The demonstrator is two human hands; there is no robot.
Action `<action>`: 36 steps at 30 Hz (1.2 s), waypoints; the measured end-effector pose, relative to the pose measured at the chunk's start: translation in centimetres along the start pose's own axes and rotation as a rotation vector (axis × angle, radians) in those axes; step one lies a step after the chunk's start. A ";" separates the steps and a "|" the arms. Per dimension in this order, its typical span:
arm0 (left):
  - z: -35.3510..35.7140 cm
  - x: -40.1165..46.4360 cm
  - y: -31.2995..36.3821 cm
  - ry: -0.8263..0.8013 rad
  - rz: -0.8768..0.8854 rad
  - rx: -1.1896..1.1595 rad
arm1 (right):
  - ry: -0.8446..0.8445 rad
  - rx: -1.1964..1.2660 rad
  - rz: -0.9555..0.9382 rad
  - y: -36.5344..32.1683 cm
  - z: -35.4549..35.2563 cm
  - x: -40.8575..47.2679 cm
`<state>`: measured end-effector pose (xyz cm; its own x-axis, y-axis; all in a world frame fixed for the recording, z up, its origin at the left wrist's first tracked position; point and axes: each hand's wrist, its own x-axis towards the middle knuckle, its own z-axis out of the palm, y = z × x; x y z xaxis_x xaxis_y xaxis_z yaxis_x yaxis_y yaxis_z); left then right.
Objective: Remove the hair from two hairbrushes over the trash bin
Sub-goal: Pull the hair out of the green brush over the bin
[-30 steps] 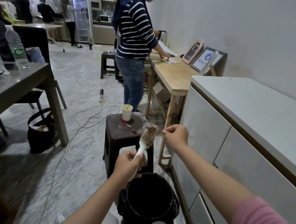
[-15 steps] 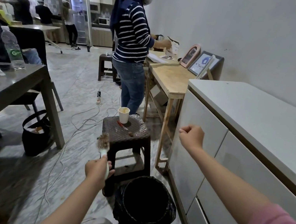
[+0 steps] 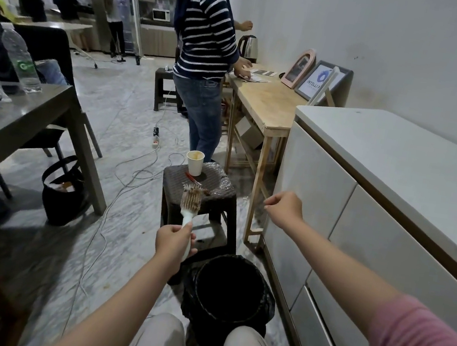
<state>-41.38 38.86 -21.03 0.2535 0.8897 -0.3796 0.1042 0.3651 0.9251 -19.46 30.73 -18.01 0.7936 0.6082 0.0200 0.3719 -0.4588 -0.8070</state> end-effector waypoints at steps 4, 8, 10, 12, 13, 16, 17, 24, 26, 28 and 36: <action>0.3 -0.3 -0.5 -0.050 -0.008 0.028 | -0.057 -0.013 0.056 0.8 1.5 -0.1; 0.3 -0.3 -0.6 -0.088 0.001 0.055 | -0.102 0.021 0.127 0.9 1.9 0.0; 0.4 -0.3 -0.6 -0.107 -0.008 0.056 | -0.113 0.034 0.145 0.8 1.8 0.0; 0.5 -0.3 -0.7 -0.125 -0.016 0.060 | -0.105 0.058 0.147 0.8 1.6 0.2; 0.5 -0.3 -0.8 -0.134 -0.015 0.064 | -0.093 0.069 0.138 0.8 1.5 0.2; 0.9 -0.7 -0.9 -0.168 0.003 0.072 | -0.079 0.074 0.104 0.9 1.5 0.4; 1.1 -0.8 -0.9 -0.180 0.011 0.076 | -0.083 0.085 0.101 0.9 1.6 0.4; 2.4 -1.2 -1.8 -0.230 0.016 0.138 | -0.167 0.149 0.016 -0.4 2.8 -0.7; 2.9 -1.2 -2.1 -0.241 0.013 0.134 | -0.232 0.115 -0.133 -0.7 3.3 -1.1; 3.3 -1.2 -2.3 -0.245 -0.010 0.106 | -0.323 0.052 -0.256 -1.0 3.7 -1.7; 3.0 -0.9 -1.9 -0.276 -0.057 0.045 | -0.254 -0.202 -0.583 -1.6 4.8 -2.3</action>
<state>-38.92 36.53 -22.40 0.4981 0.7574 -0.4223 0.1671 0.3941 0.9038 -24.20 33.15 -19.56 0.3065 0.9159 0.2594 0.8083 -0.1065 -0.5791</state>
